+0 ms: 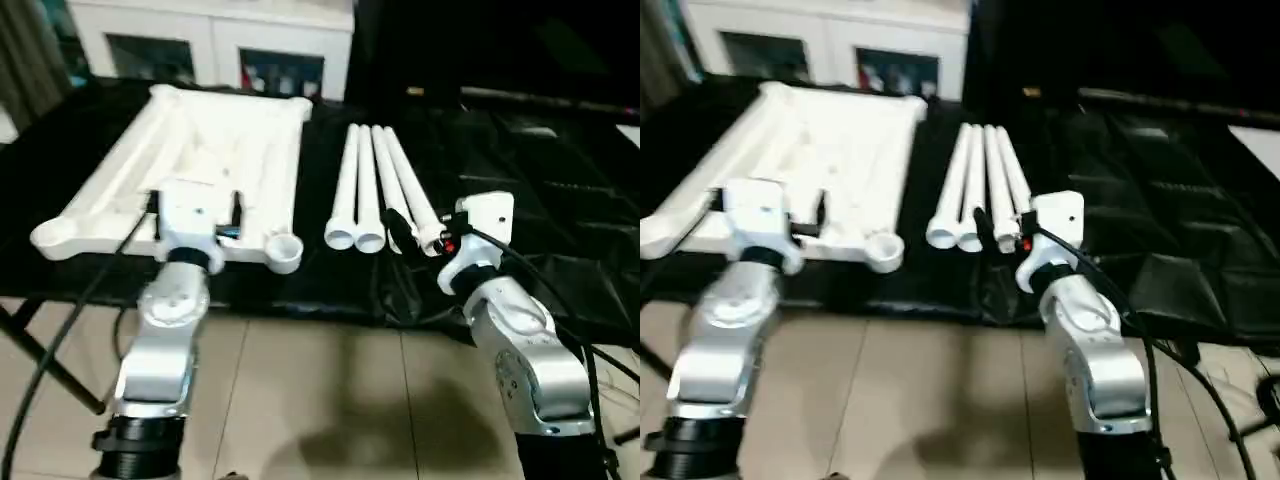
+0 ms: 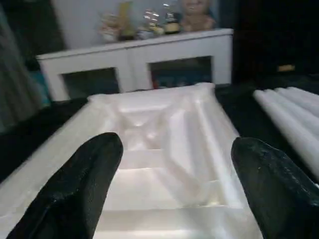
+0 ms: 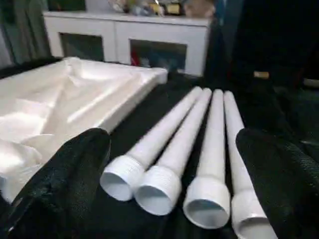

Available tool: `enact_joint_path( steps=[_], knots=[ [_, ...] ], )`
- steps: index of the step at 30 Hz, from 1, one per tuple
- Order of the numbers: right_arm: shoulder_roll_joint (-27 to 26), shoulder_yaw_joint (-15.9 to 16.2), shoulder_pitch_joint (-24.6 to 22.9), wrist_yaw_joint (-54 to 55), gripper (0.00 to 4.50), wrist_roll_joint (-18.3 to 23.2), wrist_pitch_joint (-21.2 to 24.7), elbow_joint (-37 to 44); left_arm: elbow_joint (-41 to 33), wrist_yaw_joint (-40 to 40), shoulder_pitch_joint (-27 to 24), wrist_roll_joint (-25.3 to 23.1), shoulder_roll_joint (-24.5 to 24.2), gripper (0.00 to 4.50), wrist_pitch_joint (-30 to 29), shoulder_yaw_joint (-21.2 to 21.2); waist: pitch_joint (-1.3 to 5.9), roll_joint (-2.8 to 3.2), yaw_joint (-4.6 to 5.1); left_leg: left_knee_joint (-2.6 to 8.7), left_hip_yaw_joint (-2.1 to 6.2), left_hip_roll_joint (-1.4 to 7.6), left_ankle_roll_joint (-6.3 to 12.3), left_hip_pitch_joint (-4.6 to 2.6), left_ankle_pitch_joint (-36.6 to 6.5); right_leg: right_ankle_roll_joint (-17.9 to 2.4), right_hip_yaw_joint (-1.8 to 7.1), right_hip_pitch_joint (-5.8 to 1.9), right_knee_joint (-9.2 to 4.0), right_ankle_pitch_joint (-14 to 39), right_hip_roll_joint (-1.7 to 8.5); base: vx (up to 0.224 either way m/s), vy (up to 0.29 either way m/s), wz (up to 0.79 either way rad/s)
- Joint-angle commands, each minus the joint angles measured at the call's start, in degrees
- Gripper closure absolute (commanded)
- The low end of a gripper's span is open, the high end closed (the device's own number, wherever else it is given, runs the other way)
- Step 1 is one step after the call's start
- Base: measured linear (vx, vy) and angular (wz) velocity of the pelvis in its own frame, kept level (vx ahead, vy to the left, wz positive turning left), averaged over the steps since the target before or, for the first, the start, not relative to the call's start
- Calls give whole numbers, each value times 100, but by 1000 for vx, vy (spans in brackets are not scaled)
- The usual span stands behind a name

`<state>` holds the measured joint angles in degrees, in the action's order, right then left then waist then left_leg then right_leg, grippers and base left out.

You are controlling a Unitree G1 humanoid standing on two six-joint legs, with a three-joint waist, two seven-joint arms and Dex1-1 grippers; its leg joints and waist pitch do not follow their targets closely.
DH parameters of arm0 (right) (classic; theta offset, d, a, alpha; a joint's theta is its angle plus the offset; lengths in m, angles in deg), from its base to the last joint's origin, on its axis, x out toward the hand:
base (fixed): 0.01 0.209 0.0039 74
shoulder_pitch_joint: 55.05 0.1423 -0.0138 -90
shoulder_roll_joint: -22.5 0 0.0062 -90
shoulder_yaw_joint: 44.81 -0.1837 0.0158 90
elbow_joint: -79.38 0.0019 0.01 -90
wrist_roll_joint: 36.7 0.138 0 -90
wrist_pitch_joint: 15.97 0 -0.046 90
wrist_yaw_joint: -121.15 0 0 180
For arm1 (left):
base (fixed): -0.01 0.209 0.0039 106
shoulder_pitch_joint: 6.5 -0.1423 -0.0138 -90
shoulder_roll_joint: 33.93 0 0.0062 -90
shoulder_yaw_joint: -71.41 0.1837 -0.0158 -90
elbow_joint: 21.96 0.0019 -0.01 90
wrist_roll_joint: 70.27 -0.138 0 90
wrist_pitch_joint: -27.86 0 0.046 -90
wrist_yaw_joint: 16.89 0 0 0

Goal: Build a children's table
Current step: Move to table

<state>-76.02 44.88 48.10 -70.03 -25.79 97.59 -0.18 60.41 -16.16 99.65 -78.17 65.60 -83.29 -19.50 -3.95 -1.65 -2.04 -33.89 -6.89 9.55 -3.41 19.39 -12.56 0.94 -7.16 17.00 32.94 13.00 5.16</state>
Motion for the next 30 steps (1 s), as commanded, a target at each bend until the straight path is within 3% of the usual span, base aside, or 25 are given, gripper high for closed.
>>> enact_joint_path(
  steps=[1, 3, 4, 5, 6, 7, 8, 9, 10, 11, 12, 14, 15, 16, 17, 19, 20, 21, 22, 23, 24, 25, 26, 29, 30],
  knots=[
    [0, -67, 64, -32, 0, 55, -42, -56, -48, -25, 44, 4, -42, 34, -48, -33, 436, 33, -57, 498, 15, 253, 443, 69, -934, -711, 279, -255, -479, 2131, 284, 119, 16, -3],
    [72, 30, 73, -26, 0, -79, -130, -94, -42, -29, 56, 0, -39, 34, -50, -35, 501, 75, 64, 473, 150, 312, 990, -256, -314, -1113, 193, -81, -166, 444, 112, 166, 23, 2],
    [72, 30, 73, -26, 0, -79, -130, -94, -42, -29, 56, 0, -39, 34, -50, -35, 501, 75, 64, 473, 150, 312, 990, -256, -314, -1113, 193, -81, -166, 444, 112, 184, 13, 3],
    [111, 129, 70, -63, 0, -124, -57, -118, -35, -33, 63, 5, -46, 34, -49, -32, 542, 82, 94, 388, 203, 310, 1557, -386, 279, -1205, 168, -22, -62, -37, 91, 149, -4, 5],
    [163, 271, 62, -84, 0, -266, -127, -117, -51, -37, 63, 10, -56, 34, -59, -32, 519, -89, -25, 204, 280, -84, 2426, 163, 886, -990, 78, -422, -207, -392, 158, 149, -4, 5],
    [166, 281, 62, -85, 0, -276, -133, -117, -52, -38, 63, 11, -56, 34, -60, -33, 609, -12, -206, -59, 86, -253, 2460, 526, 828, -498, 156, -837, -414, -610, 601, 130, 12, 45],
    [135, 300, 63, -129, 0, -254, -161, -119, -69, -39, 64, 15, -60, 34, -76, -43, 553, 44, -127, -65, 226, -172, 2378, 570, 1051, -431, -25, -829, -387, -556, 515, 135, 26, 76],
    [103, 279, 63, -155, 0, -201, -150, -118, -74, -40, 60, 17, -63, 34, -76, -46, 533, 125, -50, 58, 432, -190, 2516, 133, 1487, -331, -255, -634, -252, -397, 76, 135, 26, 76],
    [103, 279, 63, -155, 0, -201, -150, -118, -74, -40, 60, 17, -63, 34, -76, -46, 620, 186, 99, 80, 824, -87, 2967, -483, 2006, -208, -326, -197, 116, -84, -236, 205, -53, 66],
    [25, 208, 61, -174, 0, -70, -92, -113, -77, -40, 52, 24, -73, 34, -76, -48, 701, 321, 293, -25, 1118, 454, 3088, -1363, 2630, -103, -133, 703, 495, 827, -218, 227, -143, 18],
    [-16, 167, 59, -171, 0, -3, -55, -111, -78, -40, 50, 28, -77, 34, -77, -48, 622, 164, 255, 80, 1328, 789, 3408, -1131, 3829, 246, 152, 830, 844, 1140, -34, 227, -143, 18],
    [-15, 158, 65, -171, 0, 3, -47, -126, -79, -43, 42, 27, -84, 34, -77, -40, 550, 41, 135, 199, 877, 560, 3034, -782, 3319, 409, 448, 983, 876, 311, 59, 51, -145, -9],
    [-5, 160, 67, -171, 0, -12, -72, -139, -80, -47, 43, 30, -85, 34, -79, -40, 468, -130, 79, 137, 483, 105, 2496, -633, 1987, -3, 607, 888, 356, -508, 91, 13, -124, -1],
    [4, 160, 62, -161, 0, -14, -90, -142, -80, -52, 43, 30, -85, 34, -81, -38, 422, -488, -83, -167, 65, -568, 1867, -39, 75, 199, 1162, 100, -243, 442, 338, 64, -97, 14],
    [2, 150, 56, -150, 0, -15, -109, -147, -78, -61, 44, 28, -90, 34, -80, -33, 477, -480, -301, -661, 147, -526, 1275, 135, -656, -195, 1549, -265, -396, 1494, 778, 81, -106, 15],
    [-1, 140, 52, -133, 0, -20, -111, -151, -72, -67, 47, 29, -91, 34, -77, -30, 383, -415, -301, -742, 228, -426, 673, 326, -253, -726, 1385, -428, -339, 1406, 723, 79, -94, 9],
    [-10, 127, 47, -116, 0, -53, -104, -153, -67, -76, 48, 37, -93, 34, -75, -30, 389, -347, -305, -737, 248, -349, 529, 348, -141, -1049, 1376, -456, -368, 1268, 792, 75, -30, -3],
    [-32, 72, 31, -64, 0, -57, -117, -145, -55, -110, 51, 50, -91, 34, -79, -22, 315, -133, -285, -444, 279, -69, 367, 316, 68, -1747, 1111, -354, -504, 1677, 724, 75, -30, -3],
    [-32, 72, 31, -64, 0, -57, -117, -145, -55, -110, 51, 50, -91, 34, -79, -22, 301, -70, -264, -238, 254, 8, 404, 268, 64, -1765, 975, -317, -522, 1879, 596, 62, 24, 1],
    [2, 43, 19, 11, 0, -95, -112, -139, -25, -135, 56, 61, -86, 34, -68, -16, 281, 204, -181, 326, 321, 280, 414, 36, -571, -1393, 569, -172, -377, 2039, 163, 95, 94, -6],
    [3, 39, 19, 14, 0, -93, -111, -140, -23, -137, 57, 61, -86, 34, -67, -15, 254, 269, 21, 526, 561, 464, 379, -94, -1279, -1119, 369, 7, -36, 1907, -134, 95, 94, -6],
    [5, 18, 17, 28, 0, -82, -110, -146, -8, -146, 64, 64, -87, 34, -63, -11, 497, 351, 131, 513, 926, 706, 700, -732, -1757, -807, 300, 428, 563, 1145, -170, 120, 94, -5],
    [0, -15, 5, 52, 0, -56, -100, -142, 7, -150, 71, 67, -85, 34, -58, -5, 485, 322, 185, 489, 999, 695, 1325, -740, -1467, -353, 298, 605, 757, 751, -134, 92, 48, 5],
    [-12, -89, -31, 66, 0, -31, -65, -101, 36, -175, 95, 96, -94, 34, -37, 38, 437, 203, 229, 466, 759, 514, 2137, -660, -1000, 10, 354, 767, 725, 227, -53, 82, 15, -3],
    [-5, -96, -46, 64, 0, -42, -64, -77, 58, -196, 112, 108, -102, 34, -25, 52, 450, 77, 245, 444, 141, 633, 1389, -824, -1108, -295, 404, 871, 534, -101, 64, 84, -27, -12]
  ],
)
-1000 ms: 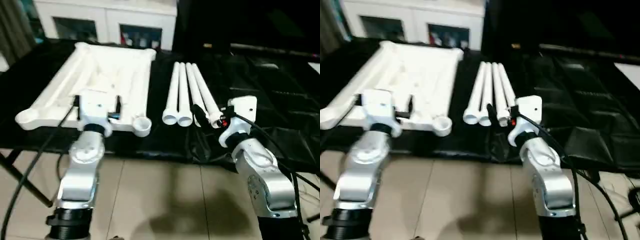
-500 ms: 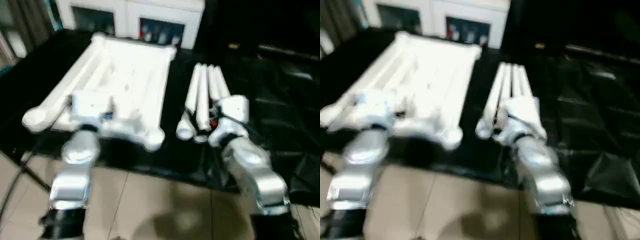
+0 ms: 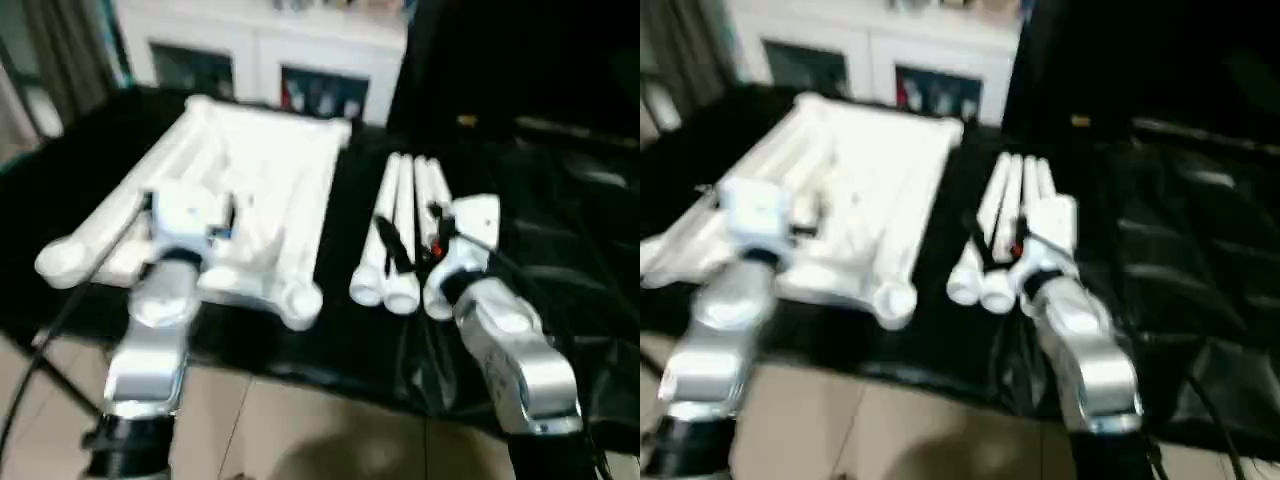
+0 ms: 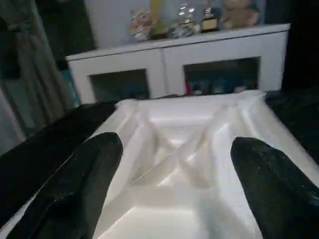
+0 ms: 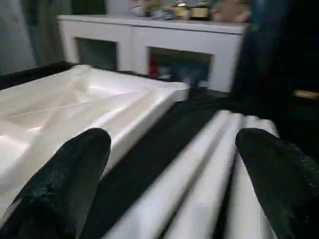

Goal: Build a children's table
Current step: Move to table

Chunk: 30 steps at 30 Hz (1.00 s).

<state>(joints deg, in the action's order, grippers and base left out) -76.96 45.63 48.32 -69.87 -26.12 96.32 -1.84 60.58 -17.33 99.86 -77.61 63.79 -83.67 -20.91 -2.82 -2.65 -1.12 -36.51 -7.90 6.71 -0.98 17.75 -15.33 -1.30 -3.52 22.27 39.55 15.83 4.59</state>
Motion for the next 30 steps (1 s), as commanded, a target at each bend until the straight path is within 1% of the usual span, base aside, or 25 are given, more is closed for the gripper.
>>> enact_joint_path(
  steps=[1, 2, 3, 4, 5, 6, 8, 9, 10, 11, 12, 15, 16, 17, 18, 19, 20, 21, 22, 23, 24, 25, 27, 28, 30],
  knots=[
    [89, -172, -69, 46, 0, -8, 61, 92, 42, -80, 92, 52, 79, 34, 14, 194, 254, -11, 59, 755, -139, 641, 605, -465, -1738, -437, 189, 83, -508, -129, 158, 92, -102, -43],
    [87, -174, -75, 36, 0, 1, 51, 107, 54, -83, 99, 52, 78, 34, 19, 200, 146, -133, -24, 505, -345, 360, 319, -331, -2220, -684, 456, 20, -874, 1118, 182, 140, -123, -65],
    [88, -173, -77, 31, 0, 7, 44, 114, 64, -91, 105, 53, 79, 34, 26, 201, 312, -249, -429, -380, -112, -23, 130, 159, -1103, -1509, 1514, -921, -1144, 2708, 687, 140, -123, -65],
    [92, -168, -75, 31, 0, 4, 45, 113, 69, -99, 109, 55, 80, 34, 30, 199, 277, -225, -501, -463, 2, -43, 34, 260, -807, -1626, 1618, -959, -1142, 2605, 651, 151, -87, -62],
    [103, -155, -68, 31, 0, -8, 45, 100, 75, -109, 116, 56, 82, 34, 33, 196, 257, -218, -498, -535, 138, -45, -29, 447, -522, -1718, 1613, -1032, -1062, 2219, 602, 110, -57, -46],
    [148, -81, -36, 11, 0, -71, 58, 28, 86, -125, 120, 56, 80, 34, 49, 188, 276, -107, -414, -479, 391, 58, -58, 605, 211, -1825, 1209, -969, -999, 1134, 630, 110, -57, -46],
    [163, -59, -23, -4, 0, -87, 68, 1, 92, -124, 119, 56, 83, 34, 58, 189, 268, 39, -335, -194, 376, 118, 21, 497, 466, -1764, 876, -733, -1091, 1387, 409, 90, 3, -7],
    [161, -55, -15, -26, 0, -74, 64, 5, 90, -132, 111, 65, 80, 34, 62, 189, 237, 210, -272, 257, 316, 236, 203, 365, 461, -1426, 556, -666, -1188, 2001, 199, 88, 31, 1],
    [165, -45, -9, -63, 0, -55, 63, 22, 76, -138, 98, 69, 69, 34, 64, 185, 182, 339, -87, 715, 526, 576, 251, 355, -667, -934, 224, -622, -896, 1989, -104, 116, 93, -13],
    [180, -30, -4, -97, 0, -39, 67, 40, 59, -146, 87, 80, 60, 34, 63, 174, 272, 451, -10, 768, 752, 790, 313, 13, -1260, -768, 92, -408, -634, 1672, -202, 152, 63, -7],
    [198, -27, 4, -128, 0, -22, 70, 52, 49, -157, 79, 90, 45, 34, 62, 156, 368, 449, 113, 856, 1067, 1042, 726, -412, -1836, -598, 27, -113, -151, 790, -117, 152, 63, -7],
    [231, -76, 34, -184, 0, 11, 84, 58, 63, -164, 77, 108, -22, 34, 75, 105, 344, 303, 166, 714, 955, 863, 2076, -500, -982, 109, 51, 218, -13, 58, 19, 119, 10, 6],
    [247, -84, 42, -202, 0, 26, 81, 57, 69, -164, 81, 119, -35, 34, 74, 85, 355, 180, 177, 604, 750, 616, 2209, -376, -522, 65, 145, 105, -325, -271, 136, 87, -49, 5],
    [278, -96, 54, -230, 0, 50, 71, 50, 88, -167, 95, 112, -57, 34, 84, 74, 367, 45, 137, 511, 522, 390, 2044, -139, -469, 21, 265, -137, -597, -487, 255, 75, -93, 5],
    [291, -106, 56, -254, 0, 73, 68, 47, 97, -169, 101, 101, -75, 34, 79, 78, 406, -117, -260, -220, 169, -17, 1328, 637, -201, -747, 914, -1008, -1079, 60, 938, 75, -93, 5],
    [294, -108, 57, -261, 0, 78, 67, 45, 101, -170, 102, 98, -80, 34, 78, 78, 406, -117, -260, -220, 169, -17, 1328, 637, -201, -747, 914, -1008, -1079, 60, 938, 83, -93, -4],
    [312, -110, 52, -273, 0, 75, 64, 42, 99, -188, 94, 91, -104, 34, 136, 94, 395, -83, -341, -211, 245, 89, 635, 806, 530, -1053, 696, -1062, -981, 15, 789, 86, -63, -7],
    [314, -109, 52, -273, 0, 72, 64, 41, 98, -192, 93, 91, -107, 34, 147, 96, 355, -44, -332, -50, 256, 147, 539, 785, 797, -1144, 615, -970, -924, -319, 677, 86, -63, -7],
    [322, -102, 45, -276, 0, 58, 49, 33, 84, -206, 84, 71, -115, 34, 177, 125, 407, 149, -294, 341, 267, 322, 476, 655, 1446, -1175, 300, -872, -722, -1009, 409, 83, -22, -4],
    [319, -97, 36, -272, 0, 53, 37, 31, 76, -214, 74, 76, -102, 34, 158, 136, 414, 255, -270, 456, 346, 438, 645, 519, 1645, -948, 183, -697, -601, -1313, 239, 109, 5, -1],
    [314, -92, 26, -268, 0, 51, 26, 28, 69, -221, 63, 76, -90, 34, 124, 151, 521, 318, -174, 284, 524, 690, 986, 108, 2518, -764, 140, -355, -358, -1799, 107, 109, 5, -1],
    [306, -88, 18, -264, 0, 48, 19, 27, 64, -229, 54, 81, -77, 34, 110, 168, 568, 278, -115, 173, 680, 781, 1297, 13, 3974, -685, 230, -204, -296, -2219, 200, 79, 16, 1],
    [294, -83, 14, -251, 0, 43, 18, 28, 68, -228, 46, 73, -65, 34, 136, 195, 542, 196, -253, 94, 470, 560, 1165, 163, 4280, -673, 364, -218, -400, -2670, 353, 0, 0, 0],
    [297, -76, 9, -242, 0, 46, 13, 29, 87, -234, 47, 57, -62, 34, 182, 222, 488, 144, -331, 192, 289, 396, 1114, 442, 2996, -704, 419, -416, -437, -2764, 494, 0, 0, 0],
    [302, -76, -3, -232, 0, 41, 17, 48, 111, -242, 65, 61, -58, 34, 183, 242, 435, 66, -457, 146, 192, 431, 1122, 559, 789, -901, 651, -546, -739, -1990, 905, 0, 0, 0]
  ],
)
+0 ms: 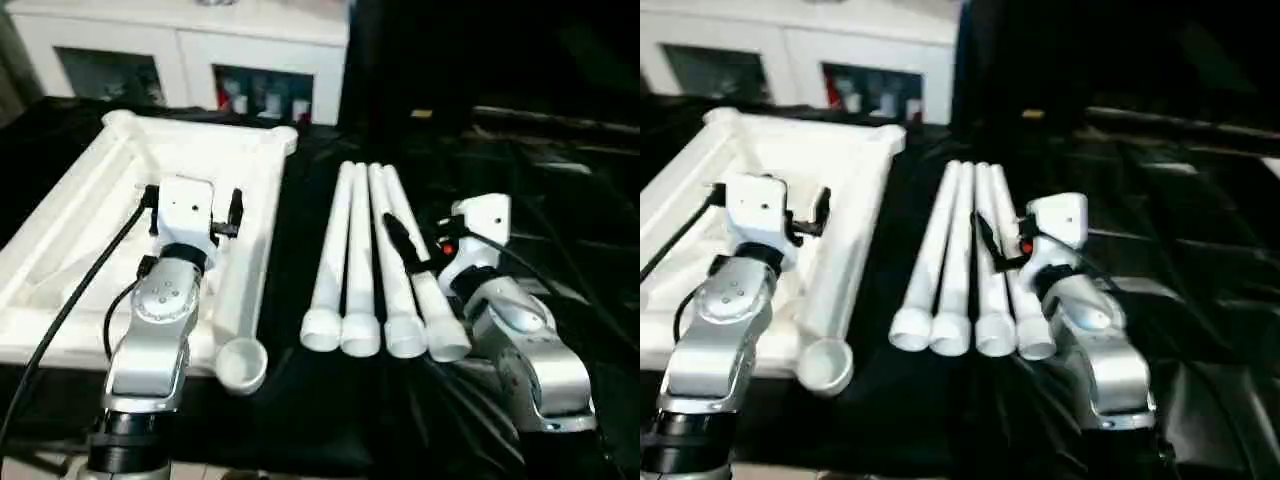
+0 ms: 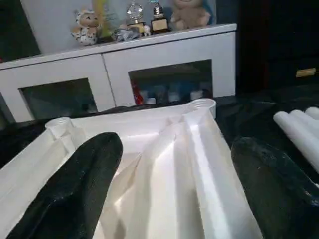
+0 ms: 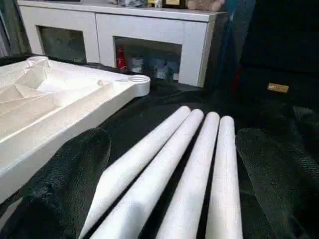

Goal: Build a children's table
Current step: Move to table

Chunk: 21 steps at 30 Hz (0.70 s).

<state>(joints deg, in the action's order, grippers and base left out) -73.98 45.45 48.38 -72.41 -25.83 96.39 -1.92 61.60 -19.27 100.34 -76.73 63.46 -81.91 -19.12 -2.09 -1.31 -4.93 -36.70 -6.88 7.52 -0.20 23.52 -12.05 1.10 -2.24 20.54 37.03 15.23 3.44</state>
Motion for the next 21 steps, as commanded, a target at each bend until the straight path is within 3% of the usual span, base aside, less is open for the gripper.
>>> enact_joint_path(
  steps=[1, 2, 3, 4, 5, 6, 7, 8, 9, 10, 11, 12, 13, 14, 15, 16, 17, 18, 19, 20, 21],
  knots=[
    [1, -73, -12, 23, 0, 12, 12, 66, 33, -43, 33, -25, -33, 34, 6, 74, 320, -75, -147, 44, 125, 442, 924, 26, -226, -1287, 686, -436, -686, -1066, 1319, -71, 64, 3],
    [1, -79, -8, 27, 0, 9, 11, 65, 42, -44, 42, -18, -37, 34, 7, 72, 301, -60, -182, -80, 155, 459, 852, 84, -389, -1306, 790, -453, -786, -576, 1473, -87, 125, -5],
    [0, -85, -3, 32, 0, 5, 8, 60, 51, -45, 49, -12, -41, 34, 11, 69, 251, -39, -216, -274, 255, 523, 624, 157, -586, -1346, 897, -446, -958, 616, 1694, -87, 125, -5],
    [-4, -100, 2, 38, 0, 2, 3, 51, 61, -45, 57, -3, -43, 34, 17, 70, 243, -7, -217, -312, 309, 542, 541, 202, -602, -1390, 890, -476, -984, 1078, 1715, -78, 182, -12],
    [-9, -111, 8, 45, 0, -1, -2, 41, 72, -46, 63, 6, -48, 34, 24, 70, 203, 14, -190, -123, 305, 512, 514, 156, -577, -1407, 703, -436, -992, 1738, 1471, -37, 104, -7],
    [-16, -115, 11, 50, 0, -7, -7, 32, 77, -53, 69, 3, -51, 34, 31, 71, 188, 158, -140, 304, 226, 480, 710, -119, -788, -1287, 386, -292, -898, 2100, 965, -63, 242, -2],
    [-21, -113, 9, 53, 0, -15, -15, 29, 82, -60, 75, 0, -54, 34, 37, 70, 195, 292, 178, 687, 162, 342, 992, -504, -1251, -905, -139, 42, -300, 1630, 93, -65, 280, 9],
    [-21, -107, 5, 56, 0, -19, -21, 28, 84, -68, 78, -6, -53, 34, 40, 68, 225, 365, 299, 848, 148, 320, 1128, -606, -1411, -685, -336, 167, 145, 1303, -143, -105, 414, 13],
    [-23, -104, 3, 61, 0, -21, -29, 24, 91, -75, 86, -11, -53, 34, 44, 69, 280, 361, 323, 953, 171, 341, 1293, -621, -1350, -167, -499, 253, 632, 767, -157, -78, 277, 7],
    [-27, -100, 5, 69, 0, -22, -35, 17, 102, -79, 95, -12, -57, 34, 49, 68, 267, 335, 334, 955, 206, 454, 1557, -595, -928, 137, -520, 373, 679, 507, -57, -87, 241, 5],
    [-28, -95, 7, 74, 0, -23, -39, 11, 109, -77, 99, -8, -62, 34, 51, 72, 238, 322, 330, 1002, 165, 480, 1531, -543, -899, 151, -550, 375, 699, 453, -19, -102, 200, -4],
    [-33, -90, 10, 85, 0, -28, -51, -2, 117, -73, 110, -1, -71, 34, 55, 82, 240, 195, 360, 1090, 113, 482, 1354, -503, -1181, 149, -509, 272, 591, 271, 54, -102, 200, -4],
    [-41, -93, 13, 89, 0, -34, -58, -12, 123, -64, 124, 2, -70, 34, 56, 90, 255, -25, 321, 1133, -8, 456, 699, -461, -1715, 22, -209, 210, 176, 315, 436, -117, 177, -12],
    [-42, -93, 14, 90, 0, -35, -60, -14, 124, -62, 126, 2, -68, 34, 56, 91, 317, -275, 260, 859, -120, 308, 177, -228, -2074, 196, 181, 73, -152, 741, 961, -47, 133, 0],
    [-47, -93, 15, 91, 0, -38, -66, -20, 127, -23, 134, -29, -65, 34, 66, 97, 306, -188, 109, -1053, 441, -161, -142, 245, -1560, 317, 1107, 7, -939, 1541, 2035, -47, 133, 0],
    [-48, -92, 15, 92, 0, -39, -68, -22, 128, -4, 137, -46, -65, 34, 71, 99, 225, -98, 233, -1302, 710, -136, -708, 573, -1173, 126, 604, -293, -794, 2092, 1866, -43, 178, -32],
    [-49, -94, 8, 94, 0, -40, -74, -20, 125, 43, 155, -176, -102, 34, 76, 178, 169, -122, 228, -1207, 676, -125, -969, 488, -1033, -220, 315, -296, -768, 2297, 1610, -114, 277, -56],
    [-51, -102, 3, 94, 0, -39, -76, -15, 116, 44, 155, -259, -135, 34, 107, 242, 155, -40, 242, -537, 539, 68, -1035, -34, -821, -1016, -291, -139, -759, 2473, 1075, -114, 277, -56],
    [-54, -112, 2, 98, 0, -36, -75, -12, 106, 57, 151, -330, -153, 34, 149, 301, 268, 338, 371, 215, 583, 261, -908, -161, -1034, -1095, -531, -270, -465, 1798, 439, -99, 279, -12],
    [-56, -116, 2, 101, 0, -35, -76, -13, 101, 61, 146, -357, -153, 34, 167, 327, 78, 287, 507, 580, 823, 608, -774, -171, -2054, -826, -476, 2, -246, 1316, 71, -91, 234, 17],
    [-52, -117, 2, 102, 0, -36, -82, -18, 94, 57, 139, -361, -136, 34, 163, 345, 266, 512, 587, 815, 1120, 1067, -1217, -398, -2836, -689, -332, 36, 124, 69, 138, -91, 234, 17]
  ],
)
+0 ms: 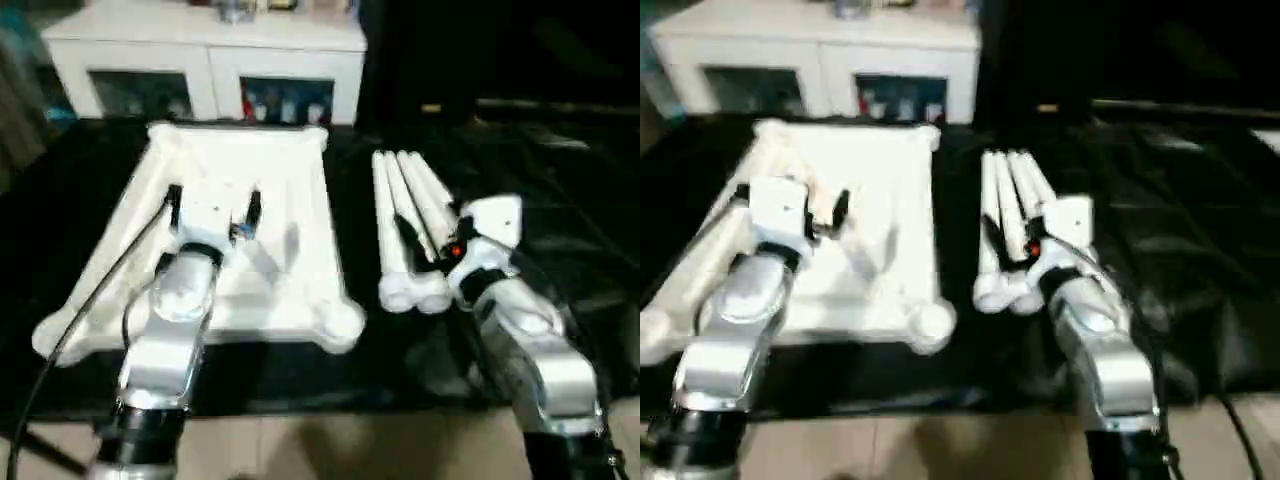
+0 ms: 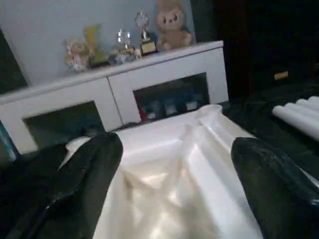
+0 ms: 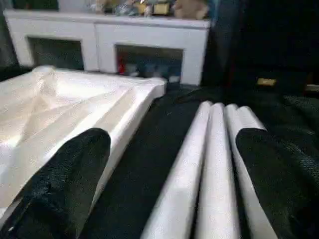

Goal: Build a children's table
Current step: Move to table

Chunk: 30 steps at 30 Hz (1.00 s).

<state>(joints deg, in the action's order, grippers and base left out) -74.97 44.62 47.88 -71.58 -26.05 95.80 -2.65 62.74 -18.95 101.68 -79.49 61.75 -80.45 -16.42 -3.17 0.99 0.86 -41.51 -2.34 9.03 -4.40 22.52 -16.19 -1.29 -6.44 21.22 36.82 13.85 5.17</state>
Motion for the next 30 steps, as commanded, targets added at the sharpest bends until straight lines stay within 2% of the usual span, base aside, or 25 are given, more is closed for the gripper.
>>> enact_joint_path(
  steps=[1, 2, 3, 4, 6, 7, 8, 9, 10, 11, 12, 13, 14, 15, 18, 19, 20, 21, 23, 25, 26, 27, 28, 29, 30],
  knots=[
    [51, -33, 51, 22, 0, -15, -29, 50, -25, 15, -1, -75, 55, 34, 0, 84, 346, 283, 103, 1366, 733, 1017, -769, -302, -2147, -384, 81, 97, 347, -28, -111, -81, 183, 11],
    [61, -30, 46, 27, 0, -17, -40, 41, -22, 7, 0, -65, 84, 34, -19, 81, 344, 341, 64, 1394, 767, 1053, -748, -308, -1942, -334, 84, 188, 470, 132, -122, -64, 110, 1],
    [61, -30, 42, 32, 0, -18, -50, 32, -10, 22, 11, -67, 97, 34, -34, 77, 398, 340, -2, 1361, 734, 1066, -471, -324, -1486, -221, 137, 332, 629, 543, -156, -64, 110, 1],
    [58, -31, 39, 33, 0, -18, -52, 29, -4, 46, 19, -76, 99, 34, -51, 72, 398, 340, -2, 1361, 734, 1066, -471, -324, -1486, -221, 137, 332, 629, 543, -156, -61, 29, -1],
    [48, -26, 33, 42, 0, -31, -42, 33, -6, 92, 36, -27, 127, 34, -66, 13, 505, 229, -54, 1353, 711, 934, 339, -453, -964, -320, 200, 331, 505, 587, -135, -72, -38, -6],
    [47, -27, 31, 42, 0, -32, -39, 35, -9, 106, 38, -7, 146, 34, -79, -13, 497, 146, -69, 1362, 624, 793, 963, -430, -712, -466, 287, 252, 359, 438, -70, -82, -99, -10],
    [47, -26, 24, 44, 0, -37, -39, 34, -5, 134, 46, 3, 166, 34, -155, -50, 491, 75, -85, 1342, 541, 681, 1278, -383, -623, -608, 343, 181, 218, 317, -19, -72, -160, -9],
    [46, -29, 20, 46, 0, -51, -33, 33, 5, 167, 54, 2, 168, 34, -172, -69, 458, -174, -120, 1204, 268, 313, 1544, -131, -809, -1065, 538, -25, -218, 199, 148, -72, -160, -9],
    [47, -34, 19, 49, 0, -59, -33, 28, 15, 169, 55, 13, 165, 34, -141, -76, 479, -261, -216, 863, 6, 16, 1539, 145, -609, -1521, 695, -226, -530, 121, 438, -98, -179, -6],
    [54, -57, 23, 49, 0, -58, -32, 14, 42, 141, 65, -11, 129, 34, -187, -50, 478, -419, -487, 305, -351, -250, 984, 123, -115, -920, 780, -242, -819, 928, 738, -100, -177, -8],
    [57, -70, 18, 68, 0, -70, -26, 16, 48, 105, 52, 19, 132, 34, -188, -64, 445, -394, -590, 554, -324, -70, 541, 254, 444, 162, 869, -313, -657, 1227, 684, -100, -177, -8],
    [57, -70, 18, 68, 0, -70, -26, 16, 48, 105, 52, 19, 132, 34, -188, -64, 434, -342, -594, 685, -330, 0, 497, 218, 494, 270, 801, -287, -628, 1144, 610, -59, -159, -11],
    [57, -70, 18, 68, 0, -70, -26, 16, 48, 105, 52, 19, 132, 34, -188, -64, 426, -290, -586, 809, -320, 77, 450, 181, 471, 304, 725, -278, -592, 936, 526, -51, -117, -7],
    [66, -91, 21, 92, 0, -76, -30, 19, 39, 86, 38, 75, 173, 34, -209, -106, 433, -224, -556, 925, -314, 144, 365, 117, 255, 280, 598, -233, -537, 560, 320, -51, -117, -7],
    [176, -21, 52, 152, 0, -268, -54, -2, 26, 72, 28, 131, 221, 34, -201, -146, 397, -178, -540, 1052, -378, 291, 208, -38, -441, -185, 533, -166, -596, 984, 221, -17, -26, 0],
    [215, 13, 62, 173, 0, -349, -72, -9, 24, 65, 21, 148, 228, 34, -200, -155, 317, -119, -575, 1243, -150, 172, 601, 217, -808, -460, 155, -366, -592, 1353, 376, -46, -3, 23],
    [248, 42, 67, 188, 0, -408, -89, -13, 19, 57, 16, 152, 242, 34, -206, -167, 318, -115, -539, 1171, -96, 157, 656, 152, -1449, -551, 38, -410, -695, 2261, 497, -43, 13, 43],
    [264, 60, 69, 165, 0, -417, -112, -20, 12, 55, 12, 149, 250, 34, -212, -169, 259, -48, -555, 1134, -84, 156, 475, 130, -1866, -505, -67, -481, -841, 3193, 613, -43, 13, 43],
    [266, 68, 70, 146, 0, -412, -111, -23, 11, 57, 10, 162, 248, 34, -218, -165, 186, -41, -521, 1094, -76, 158, 268, 76, -2415, -390, -188, -513, -955, 3992, 667, 5, 16, 50],
    [244, 68, 65, 90, 0, -363, -102, -21, 1, 71, 0, 197, 242, 34, -233, -147, 133, -12, -482, 1122, -83, 126, 76, 144, -3089, -316, -349, -742, -935, 4570, 590, 23, 21, 55],
    [244, 68, 65, 90, 0, -363, -102, -21, 1, 71, 0, 197, 242, 34, -233, -147, 126, 11, -489, 1166, -92, 126, 79, 194, -3132, -342, -329, -815, -878, 4482, 574, 62, 15, 63],
    [232, 65, 60, 86, 0, -350, -100, -11, -6, 73, -5, 205, 242, 34, -237, -146, 195, 50, -373, 1045, -158, 391, -60, -423, -3251, -385, -113, -402, -933, 4177, 444, 62, 15, 63],
    [187, 22, 64, 109, 0, -291, -61, -10, -9, 67, -12, 212, 247, 34, -246, -149, 126, 42, -321, 1169, 11, 589, -143, -710, -3746, -609, -86, -247, -850, 3037, 319, 39, 20, 37],
    [156, -12, 74, 124, 0, -249, -26, -16, -2, 52, -17, 220, 254, 34, -246, -146, 103, 98, -348, 1320, -9, 640, -181, -677, -4009, -592, -30, -295, -730, 2636, 224, 0, 0, 0],
    [133, -37, 82, 137, 0, -218, 4, -22, 4, 39, -20, 226, 260, 34, -246, -144, 143, 82, -299, 1466, -2, 655, -188, -665, -4112, -573, 64, -343, -571, 2005, 186, 0, 0, 0]
  ],
)
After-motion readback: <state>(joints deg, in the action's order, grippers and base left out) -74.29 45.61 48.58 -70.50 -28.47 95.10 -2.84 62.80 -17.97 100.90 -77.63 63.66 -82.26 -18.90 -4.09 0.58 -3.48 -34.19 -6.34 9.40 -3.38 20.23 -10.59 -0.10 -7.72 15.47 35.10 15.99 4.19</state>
